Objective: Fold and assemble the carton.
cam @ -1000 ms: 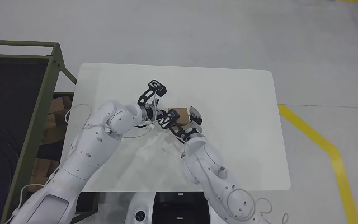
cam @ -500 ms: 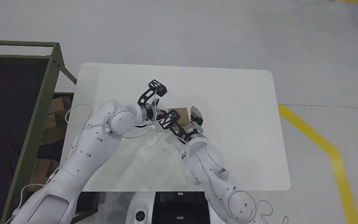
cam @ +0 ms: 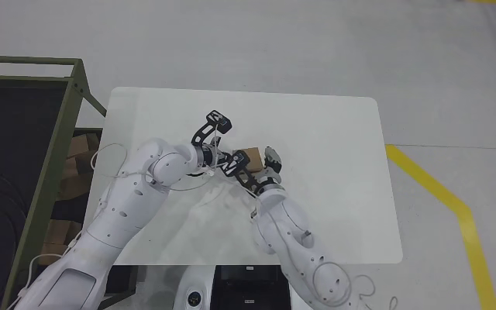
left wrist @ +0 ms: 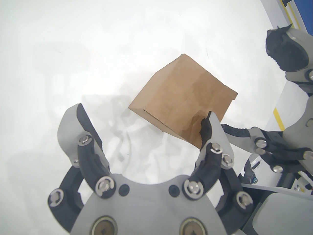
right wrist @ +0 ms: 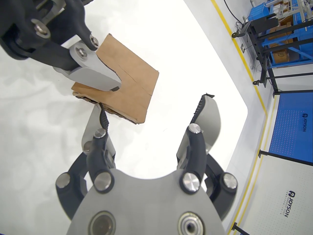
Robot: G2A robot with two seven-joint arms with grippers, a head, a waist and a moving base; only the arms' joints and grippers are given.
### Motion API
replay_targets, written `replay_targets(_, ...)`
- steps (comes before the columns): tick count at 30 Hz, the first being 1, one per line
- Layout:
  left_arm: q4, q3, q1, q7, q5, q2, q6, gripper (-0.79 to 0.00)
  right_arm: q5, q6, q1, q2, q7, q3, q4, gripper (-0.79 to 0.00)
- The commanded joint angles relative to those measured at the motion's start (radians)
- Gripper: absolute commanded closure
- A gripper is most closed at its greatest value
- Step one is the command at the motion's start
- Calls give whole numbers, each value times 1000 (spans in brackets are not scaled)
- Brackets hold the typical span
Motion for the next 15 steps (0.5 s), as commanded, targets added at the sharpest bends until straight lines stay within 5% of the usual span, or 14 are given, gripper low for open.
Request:
replay_targets(1,0,0,0,0,0,0,0,-785,-2,6,2,-2,1,-1,2,-600)
replay_targets(15,5,0,-1,2,2,-2,-3,-785,-13,12,-5,-11,-3,1,2,-597)
